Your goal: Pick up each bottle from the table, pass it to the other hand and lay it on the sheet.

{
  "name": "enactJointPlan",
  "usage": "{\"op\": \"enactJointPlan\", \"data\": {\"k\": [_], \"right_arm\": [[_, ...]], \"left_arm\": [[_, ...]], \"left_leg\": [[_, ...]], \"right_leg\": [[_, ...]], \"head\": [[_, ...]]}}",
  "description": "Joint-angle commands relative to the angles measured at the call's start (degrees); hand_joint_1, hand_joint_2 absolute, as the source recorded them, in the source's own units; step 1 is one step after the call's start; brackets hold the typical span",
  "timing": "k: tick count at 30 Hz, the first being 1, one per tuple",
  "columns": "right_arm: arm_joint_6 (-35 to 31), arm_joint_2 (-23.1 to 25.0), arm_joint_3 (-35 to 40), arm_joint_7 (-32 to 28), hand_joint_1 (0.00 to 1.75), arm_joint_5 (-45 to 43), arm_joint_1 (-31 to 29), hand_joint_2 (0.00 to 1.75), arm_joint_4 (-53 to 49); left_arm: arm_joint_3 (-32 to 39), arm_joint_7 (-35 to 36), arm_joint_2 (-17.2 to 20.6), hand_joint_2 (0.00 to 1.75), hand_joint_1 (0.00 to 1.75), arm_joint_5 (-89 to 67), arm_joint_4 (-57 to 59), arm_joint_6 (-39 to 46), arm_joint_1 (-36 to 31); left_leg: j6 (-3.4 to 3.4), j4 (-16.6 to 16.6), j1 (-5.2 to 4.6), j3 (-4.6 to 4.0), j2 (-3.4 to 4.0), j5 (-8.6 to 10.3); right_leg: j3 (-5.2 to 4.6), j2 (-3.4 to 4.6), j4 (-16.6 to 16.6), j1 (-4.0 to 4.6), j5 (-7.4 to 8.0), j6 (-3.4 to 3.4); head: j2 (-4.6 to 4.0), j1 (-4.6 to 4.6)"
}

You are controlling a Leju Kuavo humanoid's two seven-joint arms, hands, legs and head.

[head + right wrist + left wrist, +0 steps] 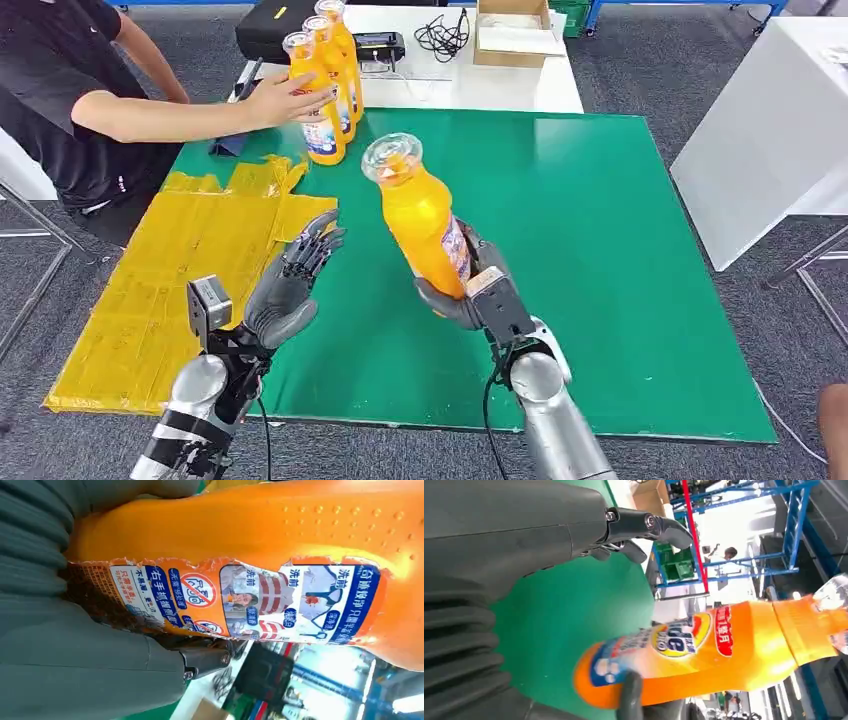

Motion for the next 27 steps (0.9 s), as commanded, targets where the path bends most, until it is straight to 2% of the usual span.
{"op": "enactJointPlan", "data": {"k": [1, 3, 6, 9, 15, 19, 25, 26, 27], "right_arm": [[-1.82, 4.08, 8.8, -0.58, 1.75, 1.35, -4.71, 1.75, 13.84], [-0.52, 4.68, 11.92, 0.64, 1.75, 2.06, -5.18, 1.75, 18.24], [-3.68, 5.11, 16.67, -0.63, 1.75, 0.77, -5.53, 1.75, 22.9], [-3.51, 5.11, 19.66, 0.23, 1.75, 0.0, -6.02, 1.75, 25.68], [-5.81, 5.11, 33.23, 1.61, 1.75, -4.68, -5.06, 1.75, 34.74], [-5.06, 5.11, 36.21, 1.23, 1.75, -5.47, -6.05, 1.75, 39.05], [-4.46, 5.11, 37.33, 0.61, 1.75, -5.58, -6.06, 1.75, 40.37], [-4.47, 5.11, 37.3, 0.61, 1.75, -5.61, -6.12, 1.75, 40.3], [-4.52, 5.11, 37.25, 0.55, 1.75, -5.66, -6.25, 1.75, 40.13]], "left_arm": [[-3.52, 0.64, -0.65, 1.75, 0.0, 0.32, 0.39, 0.5, -1.72], [-4.0, 0.65, -0.71, 1.75, 0.0, 0.81, 0.29, 0.35, -1.95], [-4.52, 0.96, -0.73, 1.75, 0.0, 1.22, 0.13, 0.62, -2.12], [-4.67, 1.04, -0.93, 1.75, 0.0, 1.34, 0.13, 1.06, -2.36], [-4.57, 1.6, -1.05, 1.75, 0.0, 3.22, 1.25, 1.42, -3.5], [-4.36, 1.73, -1.07, 1.75, 0.0, 3.95, 1.3, 1.6, -3.74], [-4.17, 2.03, -0.74, 1.75, 0.0, 4.69, 2.03, 1.72, -4.19], [-4.18, 2.03, -0.71, 1.75, 1.75, 4.69, 2.11, 1.7, -4.15], [-4.94, 1.49, -0.06, 1.75, 1.75, 4.25, 2.12, 0.71, -4.32]], "left_leg": [[0.02, -0.09, 0.03, 0.14, 0.12, 0.0], [0.03, -0.1, 0.05, 0.13, 0.06, 0.03], [0.06, -0.17, 0.05, 0.18, 0.14, 0.03], [0.07, -0.12, 0.04, 0.08, 0.08, 0.03], [0.05, -0.2, 0.05, 0.17, 0.05, 0.03], [0.04, -0.14, 0.03, 0.08, -0.09, 0.03], [0.05, -0.12, 0.05, 0.04, -0.18, 0.06], [0.03, -0.06, 0.03, -0.03, -0.06, 0.04], [0.06, -0.17, 0.05, 0.09, -0.17, 0.08]], "right_leg": [[0.08, 0.07, -0.07, 0.04, 0.04, -0.03], [0.08, -0.01, -0.12, 0.06, 0.05, -0.03], [0.11, 0.12, -0.17, 0.06, 0.08, -0.02], [0.04, 0.05, -0.11, 0.04, 0.06, 0.0], [0.14, 0.02, -0.19, 0.06, 0.04, -0.01], [0.08, -0.12, -0.13, 0.05, -0.01, -0.01], [0.05, -0.21, -0.15, 0.07, -0.01, -0.01], [-0.06, -0.13, -0.08, 0.06, -0.01, -0.01], [0.11, -0.28, -0.21, 0.09, 0.0, -0.01]], "head": [[0.0, 0.0], [0.0, 0.0], [0.0, 0.02], [0.0, 0.02], [0.0, 0.02], [0.0, -0.02], [0.0, 0.02], [0.0, 0.02], [0.0, 0.0]]}}
